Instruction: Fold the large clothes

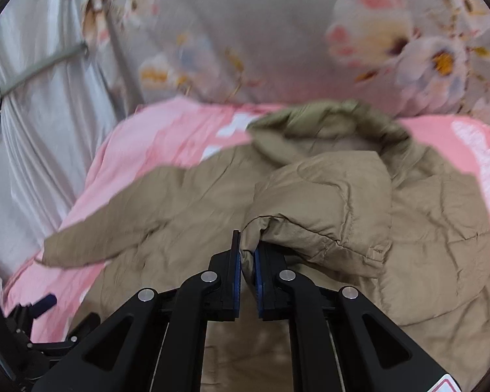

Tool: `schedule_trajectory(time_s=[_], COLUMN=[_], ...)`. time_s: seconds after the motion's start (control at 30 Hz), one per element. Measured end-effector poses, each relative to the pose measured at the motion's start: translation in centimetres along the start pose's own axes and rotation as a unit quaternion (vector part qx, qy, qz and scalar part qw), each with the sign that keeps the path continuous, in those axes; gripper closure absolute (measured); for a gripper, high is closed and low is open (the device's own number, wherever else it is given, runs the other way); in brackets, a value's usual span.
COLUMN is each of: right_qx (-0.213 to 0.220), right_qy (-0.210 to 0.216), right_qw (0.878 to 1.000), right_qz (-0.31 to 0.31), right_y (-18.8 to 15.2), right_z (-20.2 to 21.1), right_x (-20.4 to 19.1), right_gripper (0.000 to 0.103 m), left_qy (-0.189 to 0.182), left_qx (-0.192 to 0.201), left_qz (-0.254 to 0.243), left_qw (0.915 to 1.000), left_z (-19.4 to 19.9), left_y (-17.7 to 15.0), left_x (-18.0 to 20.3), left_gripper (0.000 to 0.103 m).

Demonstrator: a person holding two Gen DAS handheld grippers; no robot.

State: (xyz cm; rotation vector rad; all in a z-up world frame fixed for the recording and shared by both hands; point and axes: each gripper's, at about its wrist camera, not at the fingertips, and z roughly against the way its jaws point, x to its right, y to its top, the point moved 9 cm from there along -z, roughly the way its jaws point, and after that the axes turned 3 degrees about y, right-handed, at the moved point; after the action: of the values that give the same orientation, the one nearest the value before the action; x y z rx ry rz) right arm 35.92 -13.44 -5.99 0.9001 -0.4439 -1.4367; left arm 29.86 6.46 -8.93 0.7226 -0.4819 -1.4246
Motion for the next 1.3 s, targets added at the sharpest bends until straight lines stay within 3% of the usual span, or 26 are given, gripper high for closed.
schedule_trajectory(time_s=[0.1, 0.17, 0.23, 0.33, 0.53, 0.7, 0.8, 0.9, 1.07, 1.13, 1.2, 1.23, 1.3], right_qx=[-0.018, -0.003, 0.014, 0.032, 0.063, 0.068, 0.053, 0.036, 0.014, 0.01, 0.011, 0.016, 0.022], right_qy=[0.005, 0.017, 0.027, 0.042, 0.064, 0.039, -0.01, -0.037, -0.069, -0.069, -0.061, -0.054, -0.046], right_qw=[1.0, 1.0, 0.999, 0.999, 0.994, 0.993, 0.996, 0.993, 0.983, 0.979, 0.974, 0.968, 0.963], right_qz=[0.011, 0.019, 0.024, 0.009, -0.068, -0.086, -0.077, -0.107, -0.168, -0.191, -0.22, -0.243, -0.264], right_y=[-1.5, -1.9, -1.6, -1.5, -2.6, -4.1, -5.9, -6.9, -7.3, -7.5, -7.5, -7.4, -7.1], right_z=[-0.2, 1.3, 2.9, 5.5, 9.9, 12.0, 12.5, 12.2, 10.7, 9.9, 9.2, 8.7, 8.1], right_x=[-1.1, -2.2, -2.9, -2.9, 1.3, 4.2, 6.8, 10.4, 16.1, 17.9, 19.4, 20.5, 21.6], right_gripper=[0.071, 0.05, 0.043, 0.043, 0.043, 0.043, 0.045, 0.045, 0.045, 0.044, 0.044, 0.044, 0.046], left_qy=[-0.007, -0.011, -0.015, -0.021, -0.027, -0.041, -0.069, -0.139, -0.193, -0.222, -0.228, -0.224, -0.214], left_qx=[0.004, 0.005, 0.005, 0.002, 0.0, -0.005, -0.002, -0.045, -0.133, -0.151, -0.149, -0.143, -0.131], left_qz=[-0.006, -0.007, -0.007, -0.003, -0.008, -0.004, 0.001, 0.003, 0.059, 0.098, 0.112, 0.108, 0.092], left_qw=[1.0, 0.9999, 0.9998, 0.9998, 0.9996, 0.9992, 0.9976, 0.9893, 0.9705, 0.9582, 0.9558, 0.9579, 0.9637], left_z=[0.2, 0.2, 0.2, 0.2, 0.3, 0.8, 1.6, 1.0, -1.7, -2.1, -2.6, -2.7, -3.0], left_y=[0.2, 0.3, 0.4, 0.4, 0.3, 0.3, 0.9, 1.1, 0.1, 0.0, 0.9, 1.2, 2.3], left_x=[0.6, 1.0, 1.3, 1.7, 2.5, 3.2, 4.0, 6.8, 9.4, 9.9, 10.3, 10.7, 11.3], left_gripper=[0.005, 0.005, 0.005, 0.005, 0.005, 0.005, 0.005, 0.005, 0.005, 0.005, 0.006, 0.014, 0.046])
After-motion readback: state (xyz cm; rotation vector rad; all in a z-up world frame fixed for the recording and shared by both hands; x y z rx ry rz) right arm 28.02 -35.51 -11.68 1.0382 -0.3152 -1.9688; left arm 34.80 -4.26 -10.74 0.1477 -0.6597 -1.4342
